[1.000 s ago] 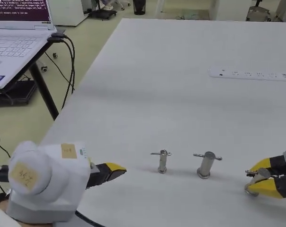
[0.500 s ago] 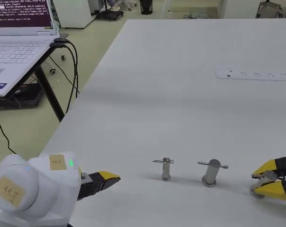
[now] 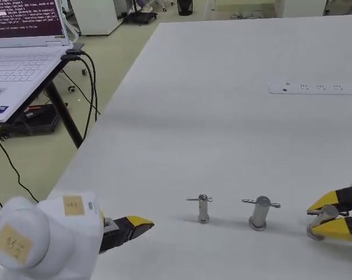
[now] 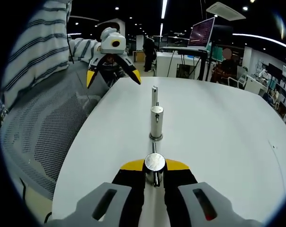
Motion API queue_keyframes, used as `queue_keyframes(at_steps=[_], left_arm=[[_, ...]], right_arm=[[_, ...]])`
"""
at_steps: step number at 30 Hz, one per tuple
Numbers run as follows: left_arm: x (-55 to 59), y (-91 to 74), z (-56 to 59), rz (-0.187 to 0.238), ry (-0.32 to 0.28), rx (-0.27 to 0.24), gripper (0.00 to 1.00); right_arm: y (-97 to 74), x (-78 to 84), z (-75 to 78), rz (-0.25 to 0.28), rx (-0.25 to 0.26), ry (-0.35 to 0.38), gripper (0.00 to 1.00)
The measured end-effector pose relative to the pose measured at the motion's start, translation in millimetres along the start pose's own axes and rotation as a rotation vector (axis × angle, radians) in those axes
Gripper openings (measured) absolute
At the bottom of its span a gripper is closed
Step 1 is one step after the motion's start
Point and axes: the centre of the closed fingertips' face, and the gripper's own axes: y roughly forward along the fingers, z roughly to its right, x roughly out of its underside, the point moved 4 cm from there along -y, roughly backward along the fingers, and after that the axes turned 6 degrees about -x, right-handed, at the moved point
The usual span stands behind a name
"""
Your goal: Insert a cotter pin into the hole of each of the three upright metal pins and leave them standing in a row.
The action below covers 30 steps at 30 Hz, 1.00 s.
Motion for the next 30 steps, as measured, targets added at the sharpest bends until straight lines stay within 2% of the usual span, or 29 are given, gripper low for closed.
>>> queue_keyframes(at_steps=[8,12,15,19,21,22,23,24,26,30], left_arm=[[-2.9,1.1,1.7,-0.003,0.007,-0.005,0.94],[-3.4,1.0,3.5,0.000,0.003,-0.002,0.94],[-3.0,0.7,3.5,-0.002,0.002,-0.002,0.94],[-4.9,0.0,1.9,0.003,0.003,-0.004,0.94],[-6.5,-0.6,1.2,0.009,0.002,-0.005,0.94],[-8.0,-1.0,0.9,0.017,0.001,-0.004,0.94],[-8.9,-1.3,1.0,0.021,0.001,-0.001,0.94],[-10.2,-1.6,1.3,0.029,0.005,0.002,0.94],[-14.3,-2.6,2.5,0.053,0.012,0.012,0.94],[-20.3,-3.4,2.7,0.080,0.009,0.017,0.94]], right_arm=[[-0.5,1.3,0.6,0.013,-0.008,-0.012,0.10],[-3.8,-2.2,1.1,0.052,-0.001,0.012,0.11],[-5.3,-4.5,1.0,0.063,0.008,0.022,0.20],[-6.7,-5.8,0.4,0.064,0.019,0.037,0.26],[-8.9,-8.1,1.5,0.069,0.040,0.054,0.31],[-11.4,-9.2,5.3,0.073,0.084,0.098,0.38],[-12.6,-10.3,6.5,0.078,0.098,0.125,0.44],[-15.1,-16.6,7.1,0.116,0.109,0.124,0.49],[-20.1,-24.9,5.5,0.174,0.121,0.165,0.50],[-28.9,-32.2,0.3,0.193,0.152,0.184,0.54]])
